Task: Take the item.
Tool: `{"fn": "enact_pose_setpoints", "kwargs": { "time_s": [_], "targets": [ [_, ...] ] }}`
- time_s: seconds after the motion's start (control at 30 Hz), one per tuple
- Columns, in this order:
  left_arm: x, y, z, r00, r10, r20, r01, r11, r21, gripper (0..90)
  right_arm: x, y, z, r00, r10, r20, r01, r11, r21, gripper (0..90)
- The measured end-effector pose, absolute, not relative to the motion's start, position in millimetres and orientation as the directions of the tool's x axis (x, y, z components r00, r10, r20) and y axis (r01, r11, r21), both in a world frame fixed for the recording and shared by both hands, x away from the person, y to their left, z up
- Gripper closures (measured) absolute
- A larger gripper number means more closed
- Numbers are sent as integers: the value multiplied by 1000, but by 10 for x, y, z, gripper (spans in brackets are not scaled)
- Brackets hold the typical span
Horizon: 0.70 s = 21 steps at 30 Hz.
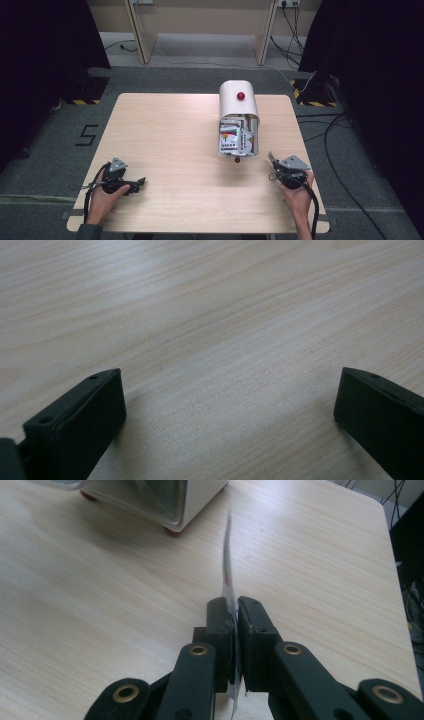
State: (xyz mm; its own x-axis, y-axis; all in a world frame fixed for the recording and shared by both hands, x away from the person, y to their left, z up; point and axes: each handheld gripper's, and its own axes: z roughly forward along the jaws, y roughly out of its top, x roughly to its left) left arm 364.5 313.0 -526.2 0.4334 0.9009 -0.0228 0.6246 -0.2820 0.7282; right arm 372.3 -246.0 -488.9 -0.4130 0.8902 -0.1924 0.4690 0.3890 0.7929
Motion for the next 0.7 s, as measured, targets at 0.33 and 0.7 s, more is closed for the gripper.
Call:
{"fn": "enact_pose_setpoints", "kwargs": {
  "time_s": [0.33,0.7],
  "targets": [
    [3645,3130,-5262,433,901,-22,625,-282,728,0,3725,-2394,-4927,-451,876,-173,479,401,781,829],
    [3643,3130,-5262,433,901,-22,625,-282,728,0,3738,-2365,-4953,-472,870,-139,499,394,772,778]
  ]
}}
